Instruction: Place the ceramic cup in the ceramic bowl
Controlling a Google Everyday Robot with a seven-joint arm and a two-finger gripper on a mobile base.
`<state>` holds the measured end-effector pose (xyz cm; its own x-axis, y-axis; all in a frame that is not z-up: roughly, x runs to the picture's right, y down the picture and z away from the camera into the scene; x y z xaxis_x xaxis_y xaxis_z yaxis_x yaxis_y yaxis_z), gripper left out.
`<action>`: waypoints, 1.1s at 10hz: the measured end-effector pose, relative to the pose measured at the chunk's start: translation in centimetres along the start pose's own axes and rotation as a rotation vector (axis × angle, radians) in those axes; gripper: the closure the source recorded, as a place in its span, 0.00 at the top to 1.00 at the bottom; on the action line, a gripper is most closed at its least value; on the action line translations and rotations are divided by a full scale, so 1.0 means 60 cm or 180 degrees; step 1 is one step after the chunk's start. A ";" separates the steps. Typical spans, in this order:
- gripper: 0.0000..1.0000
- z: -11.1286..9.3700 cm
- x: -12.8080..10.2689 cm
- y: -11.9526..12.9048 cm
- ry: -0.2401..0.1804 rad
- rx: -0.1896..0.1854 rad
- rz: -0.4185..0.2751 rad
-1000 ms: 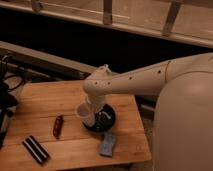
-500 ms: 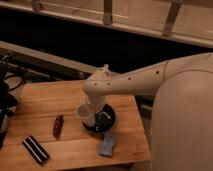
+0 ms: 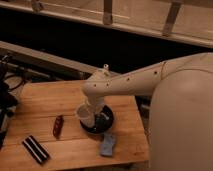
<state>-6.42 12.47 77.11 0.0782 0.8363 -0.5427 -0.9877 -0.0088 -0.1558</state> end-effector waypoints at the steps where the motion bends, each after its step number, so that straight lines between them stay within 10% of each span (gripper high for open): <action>1: 0.26 0.002 0.000 0.000 0.0002 -0.0002 0.0003; 3: 0.29 0.003 0.001 0.002 0.0004 -0.0003 0.0003; 9: 0.87 0.002 0.001 0.005 0.0011 -0.0003 0.0006; 11: 0.90 0.001 0.002 0.008 0.0015 -0.0005 0.0002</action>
<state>-6.89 12.60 77.04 0.0781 0.8337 -0.5467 -0.9876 -0.0104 -0.1568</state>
